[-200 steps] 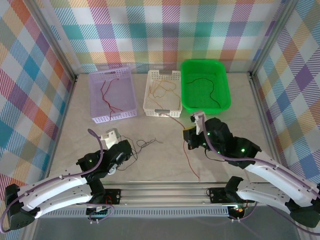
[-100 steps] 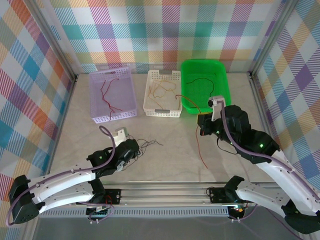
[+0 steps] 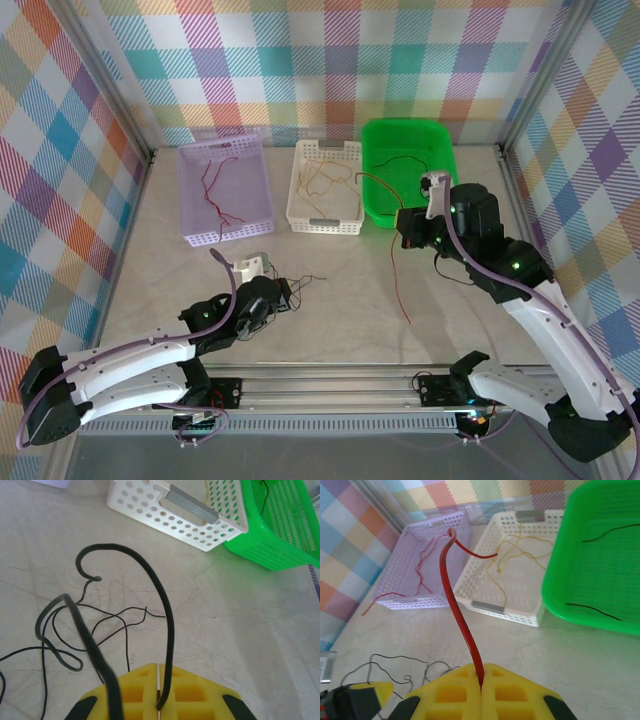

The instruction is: Untangle the cables

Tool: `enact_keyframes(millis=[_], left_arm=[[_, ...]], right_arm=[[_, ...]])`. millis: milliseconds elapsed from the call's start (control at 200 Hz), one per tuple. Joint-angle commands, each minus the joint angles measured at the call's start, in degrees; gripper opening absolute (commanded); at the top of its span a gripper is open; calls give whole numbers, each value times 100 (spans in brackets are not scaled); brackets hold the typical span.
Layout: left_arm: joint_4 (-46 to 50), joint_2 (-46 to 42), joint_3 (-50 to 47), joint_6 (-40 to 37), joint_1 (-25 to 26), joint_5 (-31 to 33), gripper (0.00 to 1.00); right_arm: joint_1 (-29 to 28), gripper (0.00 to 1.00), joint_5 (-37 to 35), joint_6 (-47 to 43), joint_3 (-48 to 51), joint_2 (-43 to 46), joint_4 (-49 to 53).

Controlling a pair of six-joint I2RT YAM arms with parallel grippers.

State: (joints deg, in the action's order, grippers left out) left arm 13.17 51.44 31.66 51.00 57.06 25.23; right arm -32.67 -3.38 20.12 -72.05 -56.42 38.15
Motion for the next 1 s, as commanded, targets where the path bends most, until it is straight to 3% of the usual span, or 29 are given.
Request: enact_keyframes(millis=[0,390,650,705,795,905,1000], left_arm=[[-228,-233,-130,-299,-46,-115,0],[-772,590,47,-617,-46,-461,0],[-964,1830,897,-909,-46,-792,12],[-957,1983,1033,-939,-45,-817,19],[-979,2113,1201,-991,-46,-860,41],[-804,2179,1528,-1177,-50,-875,62],[-570,2147,1831,-1324,-62,-858,73]], right_arm=[[23,0,597,36,-307,-265,-431],[21,0,1491,-178,-586,-1022,-692],[23,0,1933,45,-169,-990,-897],[23,0,1901,34,-108,-921,-890],[23,0,1741,1,-22,-814,-834],[32,0,1510,-18,57,-707,-775],[65,0,1434,-17,116,-612,-774]])
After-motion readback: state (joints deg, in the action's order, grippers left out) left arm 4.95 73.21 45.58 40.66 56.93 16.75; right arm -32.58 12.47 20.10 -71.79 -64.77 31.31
